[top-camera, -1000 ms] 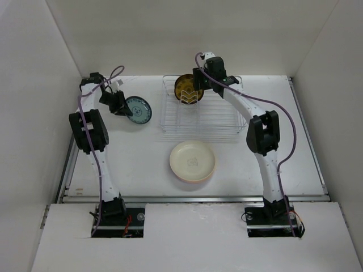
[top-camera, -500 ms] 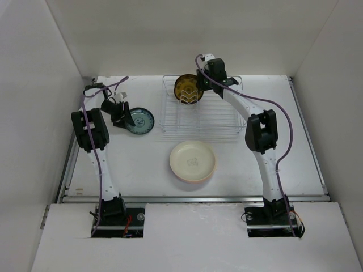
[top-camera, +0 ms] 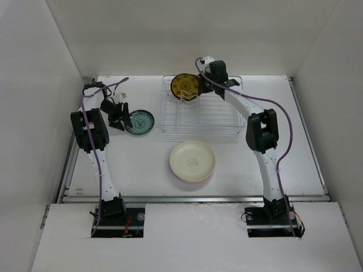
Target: Unload the plates from the dish rack
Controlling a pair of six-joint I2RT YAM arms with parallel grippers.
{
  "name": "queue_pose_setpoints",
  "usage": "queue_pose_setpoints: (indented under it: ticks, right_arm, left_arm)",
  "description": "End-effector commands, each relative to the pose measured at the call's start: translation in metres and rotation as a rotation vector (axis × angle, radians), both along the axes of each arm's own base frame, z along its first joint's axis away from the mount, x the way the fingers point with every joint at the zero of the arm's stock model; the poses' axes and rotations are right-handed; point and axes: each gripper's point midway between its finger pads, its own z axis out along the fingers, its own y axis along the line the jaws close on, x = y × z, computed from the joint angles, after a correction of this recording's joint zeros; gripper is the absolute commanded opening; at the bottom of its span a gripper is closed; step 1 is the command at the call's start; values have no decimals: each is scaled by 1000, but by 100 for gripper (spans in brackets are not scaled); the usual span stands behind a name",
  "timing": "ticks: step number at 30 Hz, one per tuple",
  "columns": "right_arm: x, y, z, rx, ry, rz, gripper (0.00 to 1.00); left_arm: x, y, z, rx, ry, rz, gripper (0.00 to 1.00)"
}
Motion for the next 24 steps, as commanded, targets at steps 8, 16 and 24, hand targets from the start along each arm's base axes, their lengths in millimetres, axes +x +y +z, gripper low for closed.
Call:
queue_pose_setpoints:
  ticks: [8, 16, 24]
  right_arm:
    - [-4, -5, 104, 58, -220, 17, 0]
    - [-6, -7, 129, 69, -260, 8, 0]
    - [-9, -10, 155, 82, -304, -1, 0]
  left_arm:
    - [12, 11, 83, 84, -209, -34, 52]
    - [19, 8, 105, 117, -277, -49, 54]
    - [28, -7, 135, 119, -396, -98, 54]
